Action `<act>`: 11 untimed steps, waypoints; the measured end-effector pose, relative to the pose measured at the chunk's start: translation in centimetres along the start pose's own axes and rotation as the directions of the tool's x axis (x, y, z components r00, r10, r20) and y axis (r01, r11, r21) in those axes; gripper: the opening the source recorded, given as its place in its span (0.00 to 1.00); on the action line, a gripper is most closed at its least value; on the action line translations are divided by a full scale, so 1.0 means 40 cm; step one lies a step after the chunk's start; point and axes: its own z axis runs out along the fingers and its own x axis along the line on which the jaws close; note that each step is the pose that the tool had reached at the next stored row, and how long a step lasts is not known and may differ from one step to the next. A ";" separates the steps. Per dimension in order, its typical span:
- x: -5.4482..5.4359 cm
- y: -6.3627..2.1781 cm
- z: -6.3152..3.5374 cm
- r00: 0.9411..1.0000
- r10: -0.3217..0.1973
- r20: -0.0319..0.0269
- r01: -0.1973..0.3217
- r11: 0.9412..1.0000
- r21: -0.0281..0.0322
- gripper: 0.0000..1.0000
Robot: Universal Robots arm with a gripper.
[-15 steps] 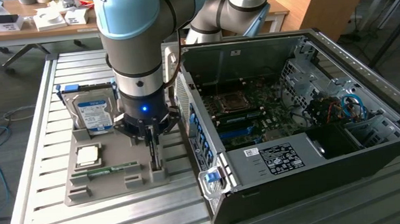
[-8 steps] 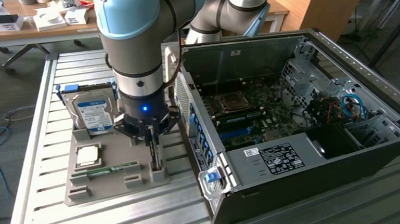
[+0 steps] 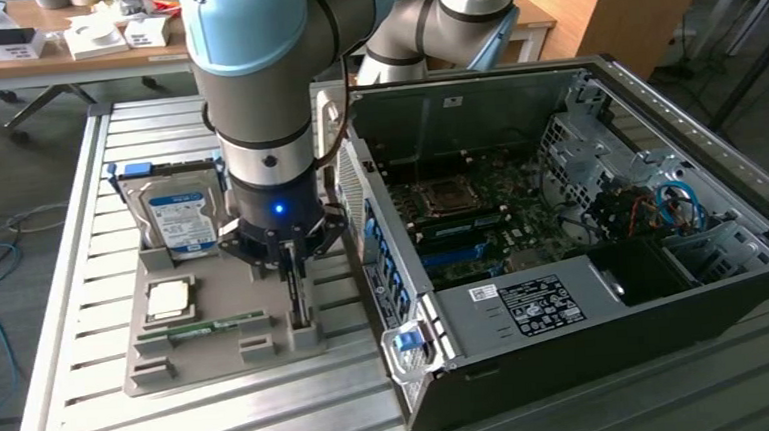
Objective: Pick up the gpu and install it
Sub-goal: 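Pick up the gpu and move the gpu toward the slot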
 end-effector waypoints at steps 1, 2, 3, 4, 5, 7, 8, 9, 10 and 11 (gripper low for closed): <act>0.000 0.000 -0.004 1.000 0.000 0.000 0.000 1.000 0.000 0.26; 0.000 0.000 -0.007 1.000 0.000 0.000 0.000 1.000 0.000 0.26; 0.000 0.001 -0.012 1.000 0.000 0.000 0.000 1.000 0.000 0.26; 0.000 0.001 -0.017 1.000 0.000 0.000 0.000 1.000 0.000 0.26; -0.001 0.001 -0.023 1.000 0.000 0.000 0.000 1.000 0.000 0.26; -0.001 0.002 -0.036 1.000 0.000 0.000 0.000 1.000 0.000 0.26; -0.001 0.002 -0.042 1.000 0.000 0.000 0.000 1.000 0.000 0.26; -0.001 0.003 -0.049 1.000 0.000 0.000 0.000 1.000 0.000 0.26; -0.001 0.003 -0.054 1.000 0.000 0.000 0.000 1.000 0.000 0.26; -0.001 0.003 -0.060 1.000 0.000 0.000 0.000 1.000 0.000 0.26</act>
